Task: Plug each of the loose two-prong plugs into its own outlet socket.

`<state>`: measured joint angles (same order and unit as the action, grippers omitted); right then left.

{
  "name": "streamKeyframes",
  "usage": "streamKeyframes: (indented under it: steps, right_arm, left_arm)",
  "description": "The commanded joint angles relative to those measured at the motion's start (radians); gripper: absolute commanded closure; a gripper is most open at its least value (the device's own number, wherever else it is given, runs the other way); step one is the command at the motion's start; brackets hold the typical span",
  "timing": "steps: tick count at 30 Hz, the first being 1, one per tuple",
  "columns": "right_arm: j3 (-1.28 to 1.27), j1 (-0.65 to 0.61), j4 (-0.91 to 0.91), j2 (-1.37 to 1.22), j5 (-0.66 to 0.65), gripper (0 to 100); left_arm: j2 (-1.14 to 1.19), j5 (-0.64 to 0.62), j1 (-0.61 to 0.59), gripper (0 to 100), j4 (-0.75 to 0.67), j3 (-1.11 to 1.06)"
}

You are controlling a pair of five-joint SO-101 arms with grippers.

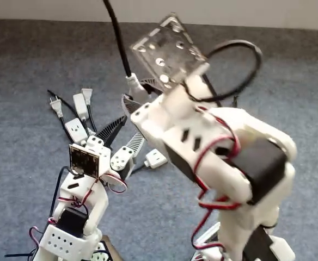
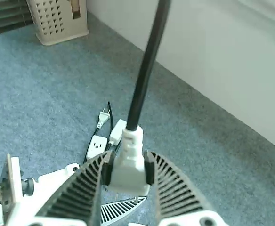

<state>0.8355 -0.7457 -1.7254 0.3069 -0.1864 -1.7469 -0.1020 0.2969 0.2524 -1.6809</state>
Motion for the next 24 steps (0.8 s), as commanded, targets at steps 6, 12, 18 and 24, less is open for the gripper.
streamKeyframes:
  steps: [6,12,18,24]
  right_arm:
    - [-0.067,-0.004,-0.038,0.219,0.017,99.3]
    - [-0.461,-0.005,0.097,0.518,0.011,99.3]
    - [-1.17,-0.002,0.573,0.831,0.009,99.3]
    - [-1.705,0.042,1.124,0.966,0.008,99.3]
  left_arm:
    - [-0.013,0.008,0.015,81,0.003,-0.016]
    - [-0.013,0.008,0.015,81,0.003,-0.016]
    - [-0.012,0.008,0.015,81,0.003,-0.016]
    - [-0.005,0.008,0.015,81,0.003,-0.016]
